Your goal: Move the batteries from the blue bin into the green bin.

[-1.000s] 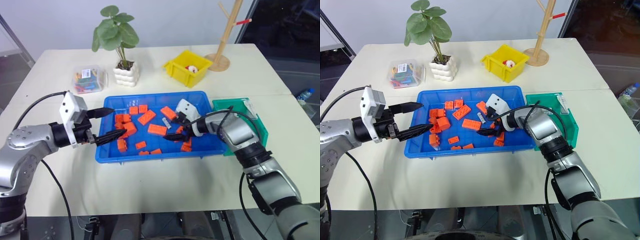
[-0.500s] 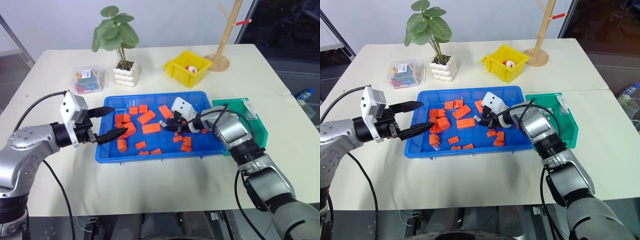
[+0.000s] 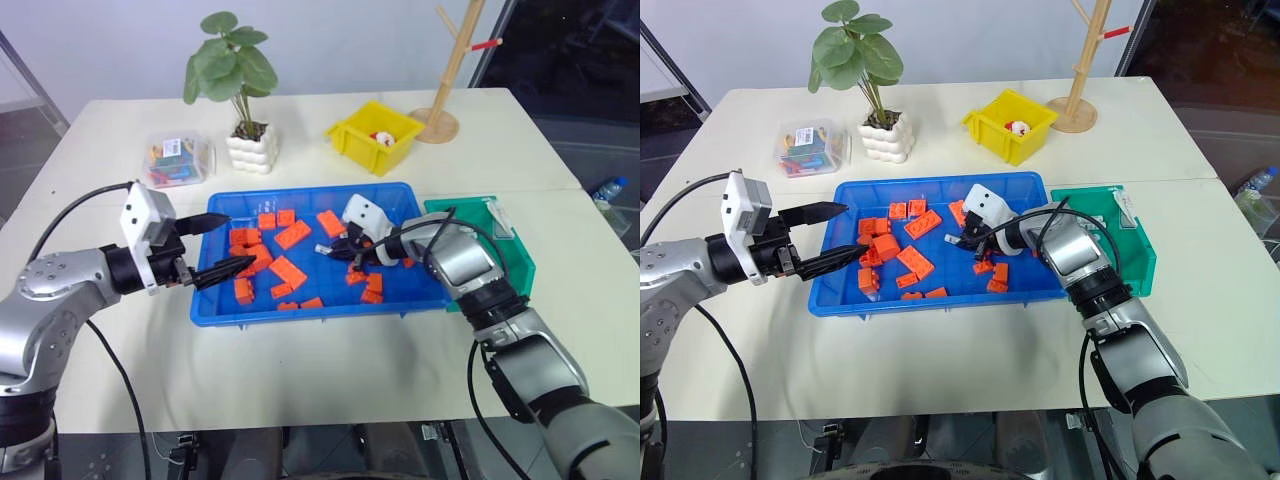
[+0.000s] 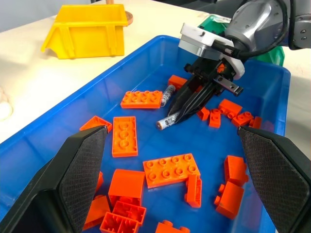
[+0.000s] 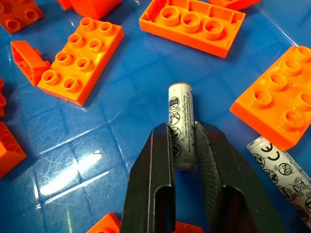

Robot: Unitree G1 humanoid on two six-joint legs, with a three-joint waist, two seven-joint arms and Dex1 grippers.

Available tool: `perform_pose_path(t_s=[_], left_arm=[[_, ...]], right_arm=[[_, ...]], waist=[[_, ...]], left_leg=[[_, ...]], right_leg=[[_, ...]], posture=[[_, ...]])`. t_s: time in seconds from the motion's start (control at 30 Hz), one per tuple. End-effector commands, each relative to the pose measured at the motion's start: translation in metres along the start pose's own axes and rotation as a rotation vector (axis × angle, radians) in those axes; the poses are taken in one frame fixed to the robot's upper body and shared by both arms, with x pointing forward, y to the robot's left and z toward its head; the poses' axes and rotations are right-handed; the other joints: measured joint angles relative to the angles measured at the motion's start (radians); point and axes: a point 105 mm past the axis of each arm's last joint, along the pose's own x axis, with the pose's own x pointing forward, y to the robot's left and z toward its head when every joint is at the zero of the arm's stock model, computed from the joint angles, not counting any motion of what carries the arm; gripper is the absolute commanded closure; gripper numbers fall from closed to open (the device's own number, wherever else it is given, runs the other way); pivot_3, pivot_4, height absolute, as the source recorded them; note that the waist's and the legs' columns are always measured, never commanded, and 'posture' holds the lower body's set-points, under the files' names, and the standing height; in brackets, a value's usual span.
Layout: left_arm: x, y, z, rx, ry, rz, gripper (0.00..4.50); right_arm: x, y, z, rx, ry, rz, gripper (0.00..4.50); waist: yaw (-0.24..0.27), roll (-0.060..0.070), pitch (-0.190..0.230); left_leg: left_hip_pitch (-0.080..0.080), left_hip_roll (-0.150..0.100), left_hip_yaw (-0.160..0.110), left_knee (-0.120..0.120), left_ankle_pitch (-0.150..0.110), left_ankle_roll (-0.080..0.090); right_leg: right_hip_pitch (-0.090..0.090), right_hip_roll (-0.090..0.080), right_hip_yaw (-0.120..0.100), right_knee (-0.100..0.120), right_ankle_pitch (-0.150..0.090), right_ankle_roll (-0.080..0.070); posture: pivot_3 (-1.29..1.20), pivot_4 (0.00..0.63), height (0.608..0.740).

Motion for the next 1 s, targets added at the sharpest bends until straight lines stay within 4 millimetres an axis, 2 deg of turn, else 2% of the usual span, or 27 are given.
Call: perform_pose_path(t_s=[0.03, 0.13, 0.17, 0.23, 0.27, 0.37, 0.4, 0.47, 0.57, 0.63, 0.8, 0.93, 1.0], left_arm=[[-0.003, -0.004, 0.011, 0.034, -0.025, -0.029, 0.00], [-0.002, 0.001, 0.020, 0.022, -0.069, -0.038, 0.00], [0.000, 0.003, 0.024, 0.014, -0.094, -0.044, 0.00], [0.003, 0.007, 0.029, 0.006, -0.118, -0.054, 0.00], [0.005, 0.008, 0.029, 0.005, -0.120, -0.061, 0.00], [0.015, 0.008, 0.029, 0.011, -0.119, -0.113, 0.00], [0.018, 0.007, 0.029, 0.011, -0.120, -0.134, 0.00], [0.022, 0.006, 0.028, 0.012, -0.121, -0.160, 0.00], [0.034, 0.000, 0.027, -0.007, -0.125, -0.240, 0.00], [0.040, -0.005, 0.025, -0.022, -0.118, -0.299, 0.00], [0.053, -0.008, 0.022, -0.006, -0.104, -0.363, 0.00], [0.062, -0.005, 0.021, 0.009, -0.107, -0.379, 0.00], [0.066, -0.003, 0.020, 0.021, -0.105, -0.380, 0.00]], right_arm=[[-0.003, -0.006, 0.012, -0.011, -0.023, -0.016, 4.25], [-0.020, -0.020, 0.039, -0.031, -0.089, -0.064, 4.25], [-0.034, -0.027, 0.055, -0.036, -0.128, -0.093, 4.25], [-0.053, -0.035, 0.075, -0.043, -0.172, -0.126, 4.25], [-0.061, -0.038, 0.080, -0.046, -0.182, -0.139, 4.25], [-0.103, -0.052, 0.085, -0.069, -0.176, -0.229, 4.25], [-0.117, -0.056, 0.081, -0.074, -0.155, -0.264, 4.25], [-0.132, -0.058, 0.074, -0.076, -0.125, -0.299, 4.25], [-0.173, -0.058, 0.049, -0.054, -0.031, -0.378, 4.25], [-0.191, -0.055, 0.035, -0.034, 0.023, -0.408, 4.25], [-0.214, -0.043, 0.007, 0.017, 0.115, -0.445, 4.25], [-0.219, -0.041, -0.013, 0.073, 0.145, -0.480, 4.25], [-0.218, -0.039, -0.019, 0.100, 0.142, -0.474, 3.34]], waist=[[0.000, 0.000, 0.000], [0.001, 0.001, 0.000], [0.001, 0.001, 0.001], [0.002, 0.002, 0.001], [0.002, 0.001, 0.001], [0.011, 0.001, 0.001], [0.012, 0.001, 0.000], [0.012, 0.000, 0.001], [0.003, 0.002, 0.001], [0.011, 0.002, 0.001], [0.002, 0.002, 0.001], [0.000, 0.002, 0.001], [0.002, 0.002, 0.001]], left_leg=[[0.000, 0.000, 0.000, 0.000, 0.000, 0.000], [0.000, 0.000, 0.000, 0.000, 0.000, 0.000], [0.000, 0.000, 0.000, 0.000, 0.000, 0.000], [-0.001, 0.000, 0.000, 0.000, 0.000, 0.000], [-0.001, 0.000, 0.000, 0.000, 0.000, 0.000], [-0.001, 0.000, 0.000, -0.001, 0.000, 0.000], [-0.002, 0.000, -0.001, -0.001, 0.000, 0.000], [-0.002, -0.001, -0.001, -0.001, 0.000, 0.000], [-0.002, 0.000, 0.000, -0.001, 0.000, 0.000], [-0.002, 0.000, 0.001, 0.000, 0.000, 0.000], [-0.002, 0.000, 0.002, 0.001, 0.000, 0.000], [-0.001, 0.000, 0.003, 0.001, 0.000, 0.000], [-0.001, 0.000, 0.003, 0.001, 0.000, 0.000]], right_leg=[[0.000, 0.000, 0.000, 0.000, 0.000, 0.000], [0.000, 0.000, 0.000, 0.000, 0.000, 0.000], [0.000, 0.000, 0.000, 0.000, 0.000, 0.000], [-0.001, 0.000, 0.000, 0.000, 0.000, 0.000], [-0.001, 0.000, 0.000, 0.000, 0.000, 0.000], [-0.001, 0.000, 0.000, -0.001, 0.000, 0.000], [-0.001, 0.000, -0.001, -0.001, 0.000, 0.000], [-0.001, 0.000, -0.001, -0.002, 0.000, 0.000], [-0.001, 0.000, 0.000, -0.002, 0.000, 0.000], [-0.001, 0.000, 0.000, -0.001, 0.000, 0.000], [-0.001, -0.002, 0.000, -0.002, 0.000, 0.000], [0.000, -0.001, 0.000, -0.001, 0.000, 0.000], [0.000, -0.001, 0.000, -0.001, 0.000, 0.001]], posture=[[0.00, 0.150, 0.740], [0.00, 0.150, 0.740], [0.00, 0.150, 0.740], [0.00, 0.150, 0.740], [0.00, 0.150, 0.740], [0.00, 0.150, 0.740], [0.00, 0.150, 0.740], [0.00, 0.150, 0.740], [0.00, 0.150, 0.740], [0.00, 0.150, 0.740], [0.00, 0.150, 0.740], [0.00, 0.150, 0.740], [0.00, 0.150, 0.740]])
